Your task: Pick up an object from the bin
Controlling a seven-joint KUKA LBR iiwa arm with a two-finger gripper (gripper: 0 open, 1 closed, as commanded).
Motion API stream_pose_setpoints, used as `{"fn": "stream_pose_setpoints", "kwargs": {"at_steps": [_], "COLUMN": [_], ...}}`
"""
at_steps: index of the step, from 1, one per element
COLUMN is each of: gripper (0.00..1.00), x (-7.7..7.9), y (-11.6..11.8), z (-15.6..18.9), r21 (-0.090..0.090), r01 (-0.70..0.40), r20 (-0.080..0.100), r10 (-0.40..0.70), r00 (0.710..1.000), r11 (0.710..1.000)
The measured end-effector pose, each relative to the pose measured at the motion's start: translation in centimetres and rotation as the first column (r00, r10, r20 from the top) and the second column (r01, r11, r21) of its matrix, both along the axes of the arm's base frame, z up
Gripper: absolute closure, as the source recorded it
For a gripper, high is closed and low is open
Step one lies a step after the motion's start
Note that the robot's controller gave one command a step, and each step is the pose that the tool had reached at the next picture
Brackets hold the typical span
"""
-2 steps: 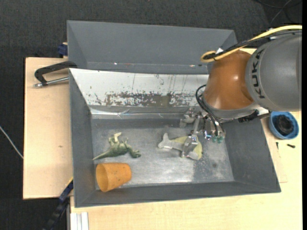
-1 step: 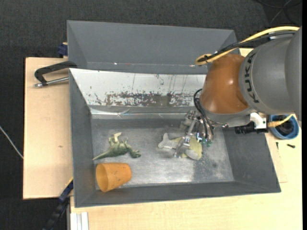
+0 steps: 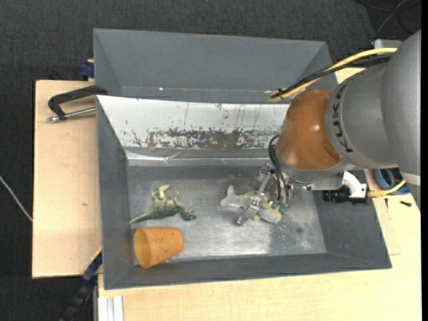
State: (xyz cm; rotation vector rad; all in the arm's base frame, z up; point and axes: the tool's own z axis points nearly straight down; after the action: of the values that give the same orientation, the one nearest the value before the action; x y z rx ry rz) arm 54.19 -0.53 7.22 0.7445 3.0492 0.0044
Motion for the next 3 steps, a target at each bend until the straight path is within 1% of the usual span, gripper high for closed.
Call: {"fn": "stream_pose_setpoints", "kwargs": {"at_steps": [1, 2, 3], "gripper": [0.00, 1.00, 1.00], "x": [0.1, 0.2, 0.5], "y": [0.1, 0.1, 0.1], "z": [0.1, 0.2, 6.2], "r21": [-0.001, -0.001, -0.001], "r01": [-0.001, -0.002, -0.004], "r20": [0.000, 0.002, 0.008], "r10": [0.001, 0.002, 0.004], "r00": [1.000, 1.000, 1.000], "r11": [1.000, 1.000, 1.000]}}
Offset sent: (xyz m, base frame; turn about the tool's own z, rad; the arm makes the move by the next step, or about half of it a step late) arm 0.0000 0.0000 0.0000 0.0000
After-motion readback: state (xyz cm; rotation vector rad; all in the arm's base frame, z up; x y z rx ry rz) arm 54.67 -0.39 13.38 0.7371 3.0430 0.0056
